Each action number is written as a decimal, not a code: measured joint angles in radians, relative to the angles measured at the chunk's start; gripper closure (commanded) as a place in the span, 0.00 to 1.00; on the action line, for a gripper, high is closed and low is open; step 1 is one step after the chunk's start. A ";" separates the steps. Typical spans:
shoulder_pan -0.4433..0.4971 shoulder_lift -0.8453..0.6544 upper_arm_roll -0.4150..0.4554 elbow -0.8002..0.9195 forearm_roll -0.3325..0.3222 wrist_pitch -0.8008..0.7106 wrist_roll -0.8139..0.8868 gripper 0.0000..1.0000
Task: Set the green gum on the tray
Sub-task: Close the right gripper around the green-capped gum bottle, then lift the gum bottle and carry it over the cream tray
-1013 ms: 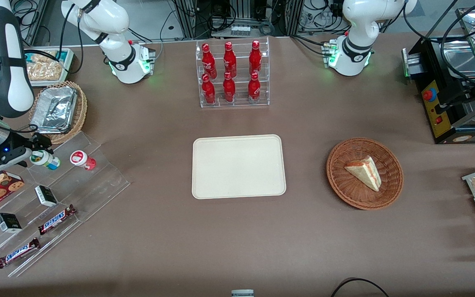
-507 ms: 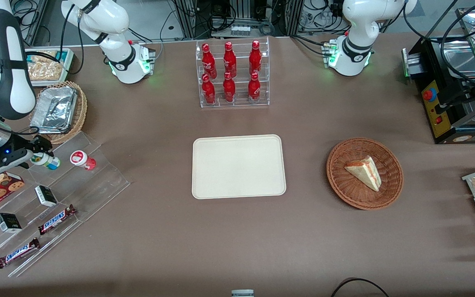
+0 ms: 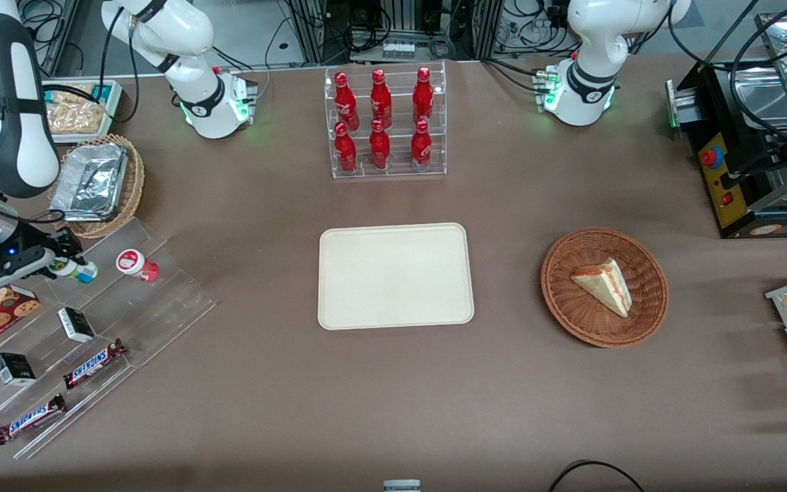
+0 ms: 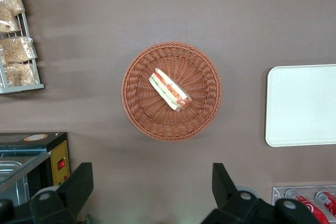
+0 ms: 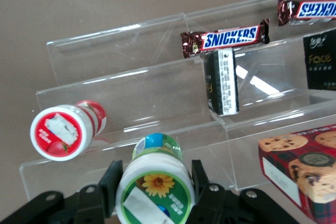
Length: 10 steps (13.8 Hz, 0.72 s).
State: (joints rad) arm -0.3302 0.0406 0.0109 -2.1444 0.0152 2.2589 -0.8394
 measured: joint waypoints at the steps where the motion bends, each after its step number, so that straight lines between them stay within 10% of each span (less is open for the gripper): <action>1: 0.003 -0.002 0.003 0.029 0.004 -0.041 0.000 1.00; 10: 0.234 -0.023 0.016 0.334 0.012 -0.418 0.280 1.00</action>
State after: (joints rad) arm -0.0959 0.0172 0.0269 -1.8100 0.0273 1.8410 -0.5598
